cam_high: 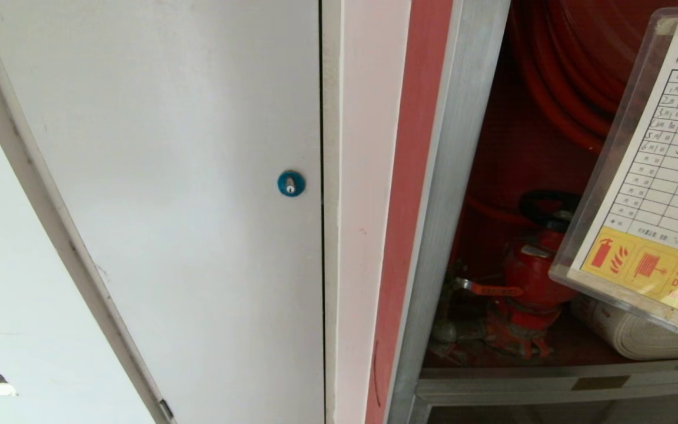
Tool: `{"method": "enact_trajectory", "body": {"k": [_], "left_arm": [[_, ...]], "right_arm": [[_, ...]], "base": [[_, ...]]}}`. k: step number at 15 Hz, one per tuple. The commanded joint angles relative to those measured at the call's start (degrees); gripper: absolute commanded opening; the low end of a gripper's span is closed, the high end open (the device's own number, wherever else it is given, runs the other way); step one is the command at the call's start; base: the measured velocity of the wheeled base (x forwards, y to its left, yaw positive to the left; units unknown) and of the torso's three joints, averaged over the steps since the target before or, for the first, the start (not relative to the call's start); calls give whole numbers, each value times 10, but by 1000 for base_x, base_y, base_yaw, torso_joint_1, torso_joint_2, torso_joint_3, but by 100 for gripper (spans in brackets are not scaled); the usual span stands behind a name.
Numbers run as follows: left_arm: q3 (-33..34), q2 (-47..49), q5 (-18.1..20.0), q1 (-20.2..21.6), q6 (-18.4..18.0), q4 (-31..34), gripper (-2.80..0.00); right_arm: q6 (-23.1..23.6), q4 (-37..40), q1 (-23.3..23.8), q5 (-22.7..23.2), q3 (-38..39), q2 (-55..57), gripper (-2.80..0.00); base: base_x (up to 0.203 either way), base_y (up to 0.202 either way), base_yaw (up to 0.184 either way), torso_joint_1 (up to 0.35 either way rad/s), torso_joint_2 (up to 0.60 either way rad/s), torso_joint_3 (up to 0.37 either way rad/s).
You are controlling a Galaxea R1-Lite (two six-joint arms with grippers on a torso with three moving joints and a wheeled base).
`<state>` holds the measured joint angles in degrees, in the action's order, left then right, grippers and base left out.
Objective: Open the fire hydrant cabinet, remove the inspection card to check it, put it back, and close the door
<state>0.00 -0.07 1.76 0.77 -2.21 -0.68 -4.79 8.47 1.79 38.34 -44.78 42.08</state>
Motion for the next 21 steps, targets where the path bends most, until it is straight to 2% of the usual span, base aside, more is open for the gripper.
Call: {"method": "enact_trajectory", "body": {"k": [1,7,12,14,17,21], "left_arm": [[4,0,0,0,0,0,-280],[4,0,0,0,0,0,-280],[4,0,0,0,0,0,-280],[4,0,0,0,0,0,-280],[4,0,0,0,0,0,-280],[4,0,0,0,0,0,-280]], "right_arm": [[40,9,30,2,-4,10,-280],[216,40,149,-7,-5,35,-280],[403,38,213,-60,-1,59,-280],[441,34,219,-75,-6,67,-280],[529,2,222,-119,-8,81,-280],[629,-18,226,-177,-50,106,-280]], "base": [[0,0,0,0,0,0],[0,0,0,0,0,0],[0,0,0,0,0,0],[0,0,0,0,0,0],[0,0,0,0,0,0],[0,0,0,0,0,0]]}}
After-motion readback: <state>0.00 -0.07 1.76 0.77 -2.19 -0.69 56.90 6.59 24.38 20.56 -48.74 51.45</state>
